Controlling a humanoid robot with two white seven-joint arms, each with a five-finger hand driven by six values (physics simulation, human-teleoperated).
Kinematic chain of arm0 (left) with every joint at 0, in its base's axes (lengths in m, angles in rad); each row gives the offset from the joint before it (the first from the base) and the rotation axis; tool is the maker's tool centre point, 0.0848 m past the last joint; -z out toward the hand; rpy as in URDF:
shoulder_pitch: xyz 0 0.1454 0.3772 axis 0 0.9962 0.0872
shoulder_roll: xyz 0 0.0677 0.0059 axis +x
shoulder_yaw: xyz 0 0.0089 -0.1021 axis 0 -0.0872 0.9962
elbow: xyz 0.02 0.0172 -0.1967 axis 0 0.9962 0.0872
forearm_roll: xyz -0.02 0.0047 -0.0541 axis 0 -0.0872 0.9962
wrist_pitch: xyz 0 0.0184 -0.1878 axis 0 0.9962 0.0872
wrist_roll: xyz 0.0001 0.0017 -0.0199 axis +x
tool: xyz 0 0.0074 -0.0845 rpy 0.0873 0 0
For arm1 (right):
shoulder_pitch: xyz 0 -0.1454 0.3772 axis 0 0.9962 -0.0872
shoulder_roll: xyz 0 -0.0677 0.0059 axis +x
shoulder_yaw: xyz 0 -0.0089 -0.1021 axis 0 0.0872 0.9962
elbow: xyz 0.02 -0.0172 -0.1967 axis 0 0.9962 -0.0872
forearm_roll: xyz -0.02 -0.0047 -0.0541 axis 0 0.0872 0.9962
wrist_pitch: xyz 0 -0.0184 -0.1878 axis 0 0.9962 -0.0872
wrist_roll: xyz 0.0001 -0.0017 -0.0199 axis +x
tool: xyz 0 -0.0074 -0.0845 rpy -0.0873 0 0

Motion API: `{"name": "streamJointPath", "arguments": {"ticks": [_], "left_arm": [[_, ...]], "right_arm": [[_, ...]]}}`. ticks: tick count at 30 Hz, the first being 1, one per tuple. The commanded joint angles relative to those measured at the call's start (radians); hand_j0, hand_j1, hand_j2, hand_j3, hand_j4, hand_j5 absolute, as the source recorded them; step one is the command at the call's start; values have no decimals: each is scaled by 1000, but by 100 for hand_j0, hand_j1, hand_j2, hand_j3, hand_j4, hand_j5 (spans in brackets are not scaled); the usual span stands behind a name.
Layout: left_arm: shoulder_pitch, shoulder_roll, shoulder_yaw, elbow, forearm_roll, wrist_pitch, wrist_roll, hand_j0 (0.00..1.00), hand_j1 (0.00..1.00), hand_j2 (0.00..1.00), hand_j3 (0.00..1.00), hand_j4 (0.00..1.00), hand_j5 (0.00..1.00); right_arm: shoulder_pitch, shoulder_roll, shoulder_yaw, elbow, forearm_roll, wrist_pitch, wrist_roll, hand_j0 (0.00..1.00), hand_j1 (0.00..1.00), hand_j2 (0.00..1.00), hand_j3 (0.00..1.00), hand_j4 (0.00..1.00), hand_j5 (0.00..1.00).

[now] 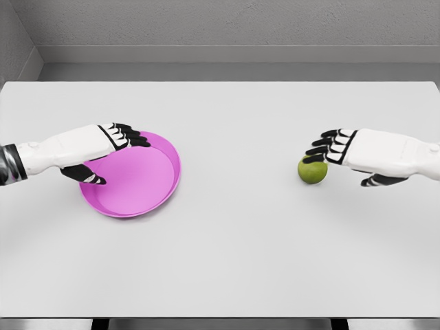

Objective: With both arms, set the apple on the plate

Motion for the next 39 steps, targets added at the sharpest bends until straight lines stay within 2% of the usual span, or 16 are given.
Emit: {"name": "streamJointPath", "arguments": {"ticks": [1,6,7,9,14,15,16,17,18,20,21,26,29,31,34,39], "left_arm": [[0,1,1,0,7,1,-1,100,100,100,100,100,100],[0,1,1,0,7,1,-2,100,100,100,100,100,100],[0,1,1,0,8,1,-7,100,100,100,100,100,100],[0,-7,1,0,7,1,-11,100,100,100,100,100,100],[0,-9,1,0,7,1,-11,100,100,100,100,100,100],[-2,-9,1,0,7,1,-13,100,100,100,100,100,100],[-2,-9,1,0,7,1,-13,100,100,100,100,100,100],[-2,-9,1,-2,7,1,-13,100,100,100,100,100,100],[-2,-9,1,0,7,1,-13,100,100,100,100,100,100],[-2,-9,1,-2,7,1,-13,100,100,100,100,100,100],[-2,-9,1,0,7,1,-13,100,100,100,100,100,100],[-8,-22,1,0,7,1,-48,100,100,100,100,100,100],[-9,-22,1,0,7,1,-48,100,100,100,100,100,100],[-9,-22,1,0,7,1,-48,100,100,100,100,100,100],[-9,-22,1,0,7,1,-48,100,100,100,100,100,100],[-9,-22,1,0,7,1,-48,100,100,100,100,100,100]], "right_arm": [[0,-7,-9,5,-7,2,0,100,100,100,100,100,100],[-2,-25,-39,3,-4,2,-3,100,100,100,100,100,100],[0,-51,-39,3,-5,2,-6,100,100,100,100,100,100],[2,-80,-39,5,-78,2,0,100,100,100,100,100,100],[2,-90,-58,25,-90,2,-30,100,100,100,100,100,100],[2,-85,-49,48,-107,2,-18,100,100,100,100,100,100],[0,-77,-40,74,-162,2,26,100,100,100,100,100,100],[-8,-71,-13,115,-258,2,113,100,100,100,100,100,100],[-18,-38,14,169,-398,2,270,100,100,100,100,100,100],[-61,4,86,200,-550,2,301,100,100,100,100,100,100],[-69,13,102,200,-573,2,301,100,100,100,100,100,100],[-109,127,92,207,-570,2,301,100,100,100,100,100,100],[-126,134,69,236,-567,2,301,100,100,100,100,100,100],[-124,144,77,264,-564,2,301,100,100,100,100,100,100],[-121,147,86,266,-509,29,301,100,100,100,100,100,100],[-124,191,131,307,-456,65,301,100,100,100,100,100,100]]}}
